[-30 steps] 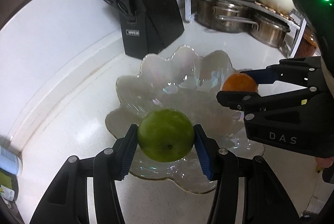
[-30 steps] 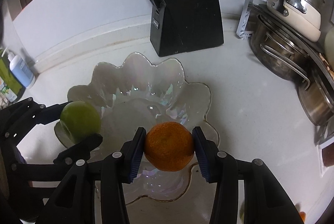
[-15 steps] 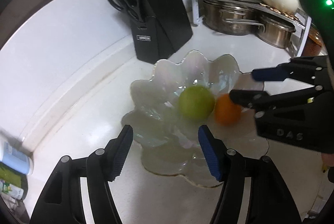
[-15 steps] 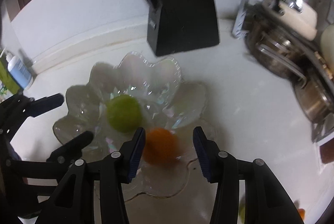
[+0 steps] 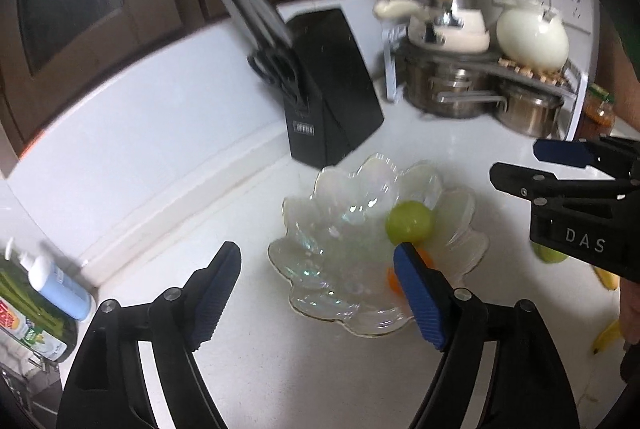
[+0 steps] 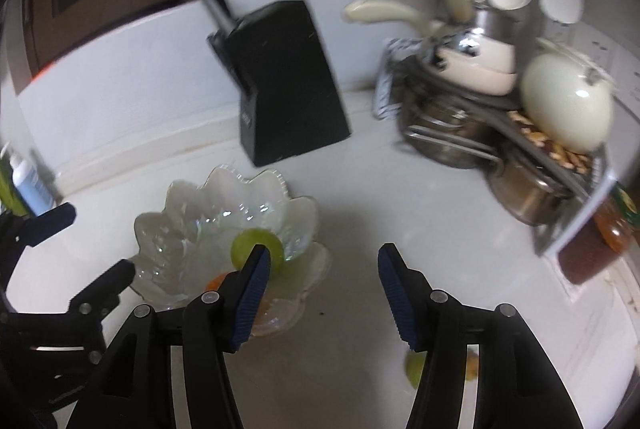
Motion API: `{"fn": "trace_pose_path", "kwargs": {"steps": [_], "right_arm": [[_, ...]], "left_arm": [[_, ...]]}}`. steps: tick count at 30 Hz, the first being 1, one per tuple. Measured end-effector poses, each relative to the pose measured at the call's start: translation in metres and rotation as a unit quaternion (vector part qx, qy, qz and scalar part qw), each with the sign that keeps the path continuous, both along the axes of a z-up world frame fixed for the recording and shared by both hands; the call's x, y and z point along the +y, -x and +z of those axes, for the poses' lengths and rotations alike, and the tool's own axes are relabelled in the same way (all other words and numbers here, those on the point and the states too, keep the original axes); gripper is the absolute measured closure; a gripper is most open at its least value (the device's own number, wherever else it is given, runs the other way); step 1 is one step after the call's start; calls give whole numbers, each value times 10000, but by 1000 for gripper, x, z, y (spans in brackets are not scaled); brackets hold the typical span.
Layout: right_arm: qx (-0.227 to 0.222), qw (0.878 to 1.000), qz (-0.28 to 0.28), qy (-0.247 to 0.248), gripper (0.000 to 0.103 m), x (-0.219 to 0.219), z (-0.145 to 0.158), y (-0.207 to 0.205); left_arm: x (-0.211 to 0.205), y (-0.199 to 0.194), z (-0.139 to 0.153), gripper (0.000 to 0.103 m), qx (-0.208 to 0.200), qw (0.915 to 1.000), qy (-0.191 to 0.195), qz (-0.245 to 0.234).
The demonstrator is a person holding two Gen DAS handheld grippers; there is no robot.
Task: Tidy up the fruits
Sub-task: 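Move both tools back toward the remaining fruit on the counter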
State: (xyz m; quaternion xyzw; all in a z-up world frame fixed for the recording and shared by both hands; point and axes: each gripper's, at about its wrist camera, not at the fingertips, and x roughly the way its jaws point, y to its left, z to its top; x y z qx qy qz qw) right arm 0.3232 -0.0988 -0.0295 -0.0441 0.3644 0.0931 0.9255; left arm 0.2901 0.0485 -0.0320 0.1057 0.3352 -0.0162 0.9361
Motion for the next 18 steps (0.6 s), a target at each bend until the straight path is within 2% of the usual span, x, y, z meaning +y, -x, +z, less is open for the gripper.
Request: {"fn": "trace_pose_path", "kwargs": {"steps": [2,7,10,18], "right_arm": [[-124,9998,-140,-69,41,-8,8,11],[-514,9976,-443,-124,40,-33,30,42],[-718,9952,-653,-127,32,-49,42,58],[-1061,9862,-1269,-84,29,-97,62,103]], "left_arm": [[-6,7,9,22,-128,9999,26,-47],[-23,25,31,18,-476,9985,112,-248],[-35,35,41,18,-611,9967,249,-466],[-78,63,59,14,-973,9894,229,-1050]]}}
